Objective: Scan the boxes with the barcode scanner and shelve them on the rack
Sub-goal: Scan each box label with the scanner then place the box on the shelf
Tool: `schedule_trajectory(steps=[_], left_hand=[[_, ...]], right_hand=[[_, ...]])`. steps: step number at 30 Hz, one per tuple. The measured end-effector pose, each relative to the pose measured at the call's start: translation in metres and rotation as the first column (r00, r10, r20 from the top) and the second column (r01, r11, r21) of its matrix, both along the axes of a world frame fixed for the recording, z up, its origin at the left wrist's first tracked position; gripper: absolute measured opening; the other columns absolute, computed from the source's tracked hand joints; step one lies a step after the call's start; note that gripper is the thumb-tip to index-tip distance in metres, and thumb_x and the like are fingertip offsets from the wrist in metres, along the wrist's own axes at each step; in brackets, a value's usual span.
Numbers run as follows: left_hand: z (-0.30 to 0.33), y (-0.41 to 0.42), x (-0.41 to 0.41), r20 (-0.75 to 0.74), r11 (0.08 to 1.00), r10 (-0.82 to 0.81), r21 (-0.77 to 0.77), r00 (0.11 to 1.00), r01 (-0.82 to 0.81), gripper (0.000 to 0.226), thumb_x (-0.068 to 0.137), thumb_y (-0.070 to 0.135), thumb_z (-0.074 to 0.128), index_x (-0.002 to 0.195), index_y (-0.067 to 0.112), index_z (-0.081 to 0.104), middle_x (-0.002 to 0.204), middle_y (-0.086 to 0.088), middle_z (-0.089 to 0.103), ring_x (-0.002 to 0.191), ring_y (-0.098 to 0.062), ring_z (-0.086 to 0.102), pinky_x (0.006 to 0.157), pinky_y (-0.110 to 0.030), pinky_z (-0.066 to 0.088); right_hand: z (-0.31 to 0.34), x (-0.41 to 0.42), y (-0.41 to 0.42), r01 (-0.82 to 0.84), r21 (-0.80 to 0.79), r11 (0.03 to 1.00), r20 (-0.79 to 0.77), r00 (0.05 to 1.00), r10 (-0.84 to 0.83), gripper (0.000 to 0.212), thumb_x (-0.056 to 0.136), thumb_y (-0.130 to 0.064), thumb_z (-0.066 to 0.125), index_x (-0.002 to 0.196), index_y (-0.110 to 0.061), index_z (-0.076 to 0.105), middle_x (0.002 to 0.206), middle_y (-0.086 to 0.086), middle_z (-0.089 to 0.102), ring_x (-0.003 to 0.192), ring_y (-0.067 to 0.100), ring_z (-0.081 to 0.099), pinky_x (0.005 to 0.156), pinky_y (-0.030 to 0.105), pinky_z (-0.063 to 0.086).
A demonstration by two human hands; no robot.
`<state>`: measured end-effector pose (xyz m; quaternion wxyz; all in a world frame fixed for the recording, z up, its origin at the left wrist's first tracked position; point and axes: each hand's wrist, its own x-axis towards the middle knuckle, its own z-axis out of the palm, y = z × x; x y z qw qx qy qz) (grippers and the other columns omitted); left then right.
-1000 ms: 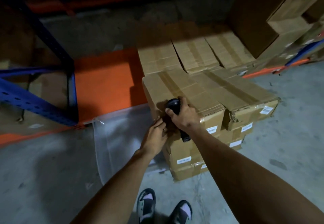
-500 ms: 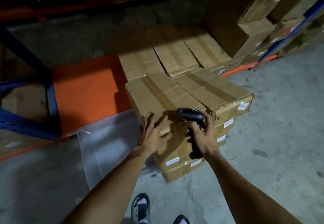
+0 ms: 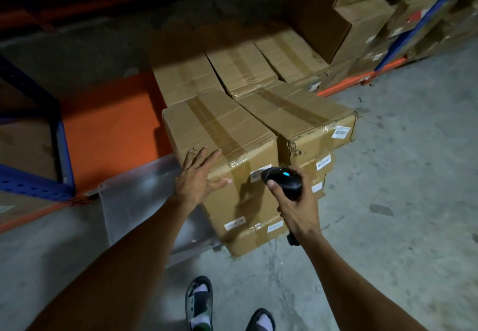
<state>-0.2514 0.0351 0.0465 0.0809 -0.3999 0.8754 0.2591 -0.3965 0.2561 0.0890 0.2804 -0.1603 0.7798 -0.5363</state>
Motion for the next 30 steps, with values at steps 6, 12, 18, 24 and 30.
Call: schedule_trajectory(steps=[6,12,18,24,30], left_hand=[[0.006,0.004,-0.001,-0.025,0.999,0.023,0.023,0.999,-0.023,0.093,0.077,0.076,0.055,0.153,0.049,0.010,0.165,0.009,0.006,0.152,-0.030,-0.003,0.121,-0.047,0.010],[0.000,0.003,0.003,-0.081,0.999,0.035,0.018,0.996,-0.034,0.101,0.066,0.087,0.052,0.152,0.048,0.017,0.165,0.005,0.014,0.152,-0.033,0.004,0.121,-0.047,0.014],[0.001,0.002,0.002,-0.067,1.000,0.024,0.010,0.997,-0.023,0.098,0.070,0.080,0.055,0.153,0.046,0.017,0.165,0.004,0.014,0.151,-0.034,0.006,0.120,-0.049,0.015],[-0.001,0.002,0.001,-0.004,0.998,0.003,-0.059,1.000,-0.003,0.105,0.064,0.086,0.057,0.153,0.050,0.013,0.165,0.006,0.012,0.151,-0.035,0.009,0.118,-0.053,0.020],[-0.001,0.002,0.002,-0.077,0.999,0.036,-0.020,0.996,-0.038,0.099,0.067,0.081,0.063,0.151,0.053,0.017,0.164,0.012,0.013,0.152,-0.030,0.008,0.118,-0.052,0.020]], right_hand=[[-0.004,-0.002,0.008,-0.082,0.058,0.995,-0.057,0.995,0.085,0.060,0.081,-0.056,0.079,0.132,-0.048,0.049,0.110,-0.045,0.056,0.107,-0.007,0.058,0.101,0.036,0.056],[-0.008,-0.006,0.010,-0.110,0.038,0.993,-0.086,0.990,0.113,0.057,0.084,-0.039,0.083,0.131,-0.044,0.051,0.107,-0.048,0.056,0.106,-0.008,0.059,0.101,0.036,0.057],[-0.011,-0.010,0.015,-0.089,0.002,0.996,-0.080,0.993,0.089,0.057,0.084,-0.035,0.084,0.131,-0.040,0.053,0.113,-0.035,0.059,0.106,-0.014,0.060,0.093,0.021,0.056],[-0.006,-0.004,0.022,-0.133,-0.027,0.991,-0.073,0.989,0.130,0.064,0.077,-0.054,0.079,0.133,-0.042,0.049,0.110,-0.055,0.050,0.110,-0.027,0.051,0.085,0.008,0.052],[-0.002,0.002,0.017,-0.076,-0.031,0.997,-0.074,0.994,0.074,0.056,0.080,-0.042,0.086,0.122,-0.053,0.051,0.111,-0.049,0.057,0.111,-0.020,0.056,0.093,0.016,0.050]])
